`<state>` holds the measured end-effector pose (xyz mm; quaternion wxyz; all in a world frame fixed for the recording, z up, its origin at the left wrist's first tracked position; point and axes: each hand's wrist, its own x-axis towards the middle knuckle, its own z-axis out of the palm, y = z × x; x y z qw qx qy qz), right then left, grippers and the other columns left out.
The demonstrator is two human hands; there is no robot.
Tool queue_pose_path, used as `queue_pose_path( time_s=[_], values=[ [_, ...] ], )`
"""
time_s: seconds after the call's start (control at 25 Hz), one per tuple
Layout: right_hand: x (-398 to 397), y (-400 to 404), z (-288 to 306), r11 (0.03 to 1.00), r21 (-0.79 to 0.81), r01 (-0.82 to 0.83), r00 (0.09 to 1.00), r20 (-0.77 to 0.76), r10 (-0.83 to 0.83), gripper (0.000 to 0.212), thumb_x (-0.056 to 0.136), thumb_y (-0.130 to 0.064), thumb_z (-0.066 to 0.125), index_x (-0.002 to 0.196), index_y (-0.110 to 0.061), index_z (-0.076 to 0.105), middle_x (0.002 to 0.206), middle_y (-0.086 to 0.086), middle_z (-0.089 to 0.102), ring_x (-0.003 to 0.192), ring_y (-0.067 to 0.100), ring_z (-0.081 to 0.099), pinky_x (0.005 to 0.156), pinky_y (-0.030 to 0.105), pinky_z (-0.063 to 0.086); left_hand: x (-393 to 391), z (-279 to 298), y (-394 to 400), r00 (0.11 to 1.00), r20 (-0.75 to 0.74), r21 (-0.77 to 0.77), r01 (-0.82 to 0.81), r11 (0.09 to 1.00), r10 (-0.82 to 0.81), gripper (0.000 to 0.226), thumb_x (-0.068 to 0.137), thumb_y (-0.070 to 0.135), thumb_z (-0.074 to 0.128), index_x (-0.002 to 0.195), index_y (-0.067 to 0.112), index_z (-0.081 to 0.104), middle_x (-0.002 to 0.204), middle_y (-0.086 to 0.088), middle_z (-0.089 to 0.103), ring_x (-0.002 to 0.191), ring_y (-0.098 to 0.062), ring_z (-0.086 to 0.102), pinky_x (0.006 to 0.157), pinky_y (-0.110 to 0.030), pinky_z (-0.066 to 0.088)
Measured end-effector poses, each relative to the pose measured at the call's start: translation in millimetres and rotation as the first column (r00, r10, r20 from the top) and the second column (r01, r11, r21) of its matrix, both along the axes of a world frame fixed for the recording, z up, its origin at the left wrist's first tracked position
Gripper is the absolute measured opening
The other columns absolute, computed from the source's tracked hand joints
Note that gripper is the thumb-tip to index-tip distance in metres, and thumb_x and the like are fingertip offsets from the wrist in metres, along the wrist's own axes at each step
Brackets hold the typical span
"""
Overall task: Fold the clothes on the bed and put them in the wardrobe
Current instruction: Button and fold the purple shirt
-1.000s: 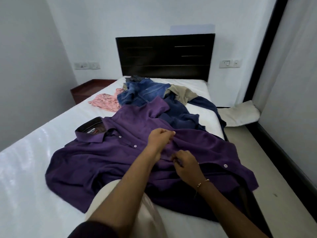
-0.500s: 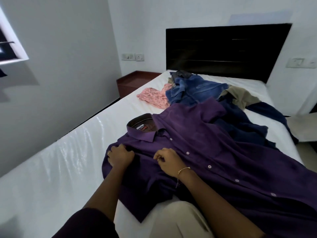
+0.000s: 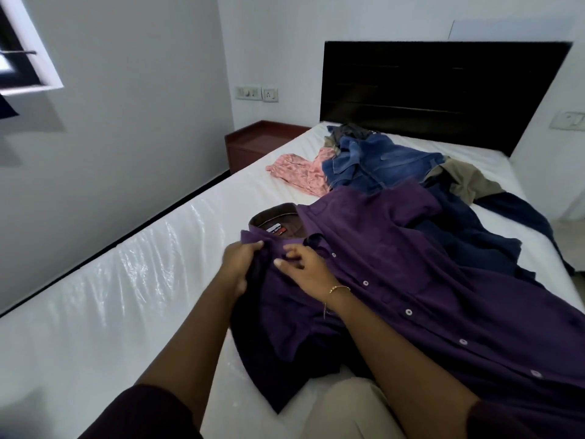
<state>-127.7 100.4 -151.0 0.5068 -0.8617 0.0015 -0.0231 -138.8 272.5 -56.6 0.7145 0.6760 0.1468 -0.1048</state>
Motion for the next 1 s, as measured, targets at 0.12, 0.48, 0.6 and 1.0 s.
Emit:
queue_pose_path(
  time_s=[0.12, 0.48, 0.6, 1.0],
  values=[
    [-9.6, -5.8, 51.2, 0.925, 0.379, -0.001, 0.999, 0.046, -0.018, 0.081, 0.111, -0.031, 0.101, 0.181, -0.019, 0.062, 0.170, -0.003, 0.074, 0.147, 0.009, 0.076, 0.139, 0.039, 0.066, -6.4, 40.8, -51.1, 0.977, 0.060, -0.461, 0.209, 0.863, -0.205, 0.033, 0.105, 0.031, 0.057, 0.115, 0.004, 0.074, 0.114, -0.016, 0.076, 0.107, -0.027, 0.073, 0.097, -0.036, 0.056],
    [-64.1, -169.8, 197.1, 0.720, 0.562, 0.407, 0.789, 0.181, -0.587, 0.047, 0.118, 0.012, 0.051, 0.117, -0.019, 0.086, 0.112, 0.006, 0.084, 0.103, 0.019, 0.074, 0.106, 0.043, 0.063, -68.6, 86.6, -190.9, 0.953, 0.266, -0.022, 0.153, 0.988, -0.141, 0.018, 0.096, 0.007, 0.055, 0.081, 0.002, 0.061, 0.075, -0.025, 0.060, 0.063, -0.027, 0.055, 0.057, -0.043, 0.049],
    [-105.1, -231.9, 241.0, 0.685, 0.626, 0.372, 0.765, 0.211, -0.609, 0.050, 0.120, 0.008, 0.047, 0.104, -0.025, 0.080, 0.097, -0.001, 0.077, 0.096, 0.020, 0.069, 0.085, 0.032, 0.057, -55.9, 49.7, -220.1, 0.965, 0.200, 0.310, 0.104, 0.945, -0.172, 0.048, 0.086, 0.015, 0.077, 0.130, 0.007, 0.058, 0.133, -0.021, 0.053, 0.104, -0.040, 0.063, 0.079, -0.052, 0.057],
    [-189.1, -494.3, 273.2, 0.510, 0.760, 0.403, 0.688, 0.115, -0.716, 0.047, 0.123, -0.002, 0.058, 0.088, -0.028, 0.077, 0.083, -0.006, 0.073, 0.080, 0.013, 0.066, 0.078, 0.031, 0.052, -41.5, 26.5, -466.5, 0.757, 0.396, 0.453, 0.332, 0.827, -0.520, 0.040, 0.091, 0.046, 0.057, 0.118, 0.018, 0.064, 0.098, -0.002, 0.071, 0.100, -0.032, 0.069, 0.086, -0.047, 0.056]
  ],
)
